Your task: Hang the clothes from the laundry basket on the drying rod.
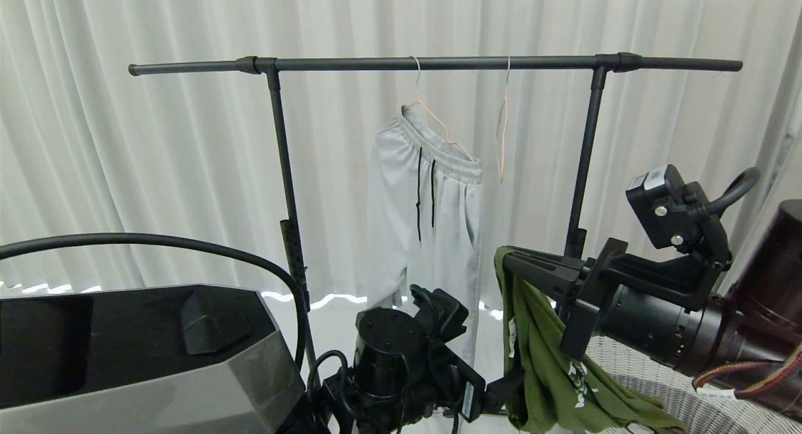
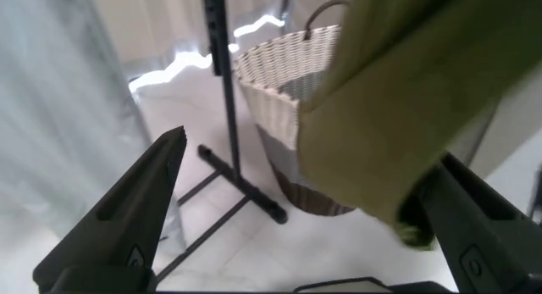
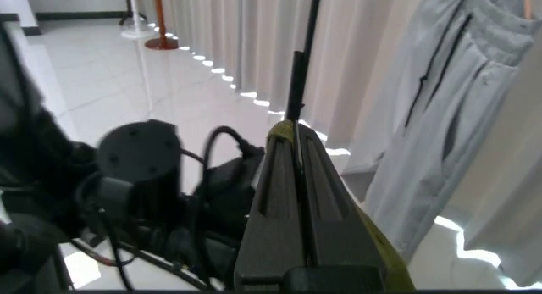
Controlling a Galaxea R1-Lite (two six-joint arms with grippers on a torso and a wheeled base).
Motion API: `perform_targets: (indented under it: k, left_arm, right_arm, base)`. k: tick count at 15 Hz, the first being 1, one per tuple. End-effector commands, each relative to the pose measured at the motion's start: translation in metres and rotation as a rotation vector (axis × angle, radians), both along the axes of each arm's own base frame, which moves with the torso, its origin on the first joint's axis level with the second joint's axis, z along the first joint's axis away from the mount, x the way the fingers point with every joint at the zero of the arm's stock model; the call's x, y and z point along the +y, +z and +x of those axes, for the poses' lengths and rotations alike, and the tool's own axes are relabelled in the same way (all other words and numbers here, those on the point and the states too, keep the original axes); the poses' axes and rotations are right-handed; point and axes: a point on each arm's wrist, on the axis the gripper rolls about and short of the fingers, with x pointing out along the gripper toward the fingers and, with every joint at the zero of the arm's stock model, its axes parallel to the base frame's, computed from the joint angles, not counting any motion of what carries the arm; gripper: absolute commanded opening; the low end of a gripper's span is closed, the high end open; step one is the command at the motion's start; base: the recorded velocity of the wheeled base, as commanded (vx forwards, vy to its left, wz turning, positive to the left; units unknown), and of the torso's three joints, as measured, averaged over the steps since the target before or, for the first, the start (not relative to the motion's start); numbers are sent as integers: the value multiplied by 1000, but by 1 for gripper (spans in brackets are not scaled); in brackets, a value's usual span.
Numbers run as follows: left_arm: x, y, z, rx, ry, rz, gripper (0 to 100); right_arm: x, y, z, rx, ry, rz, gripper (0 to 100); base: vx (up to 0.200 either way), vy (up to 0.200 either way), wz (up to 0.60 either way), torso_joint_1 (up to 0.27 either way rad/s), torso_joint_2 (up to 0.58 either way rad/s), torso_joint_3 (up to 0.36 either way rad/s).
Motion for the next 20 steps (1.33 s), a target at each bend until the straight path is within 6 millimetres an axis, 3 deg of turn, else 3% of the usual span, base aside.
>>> perform_targets:
  k: [1,9,20]
  left_arm:
    - [0,-12,2,19,21,28,100]
    - [10,-24,-7,30,41,103,100]
    - [24,-29,-14,-55,40,55,100]
  right_arm:
    - [3,0,-3,-4,17,6,0]
    - [11,5,-7,-33,49,45,0]
    - [13,5,-6,-33,49,45,0]
  base:
    - [0,0,0,0,0,0]
    - [0,0,0,0,0,0]
    - [0,0,0,0,0,0]
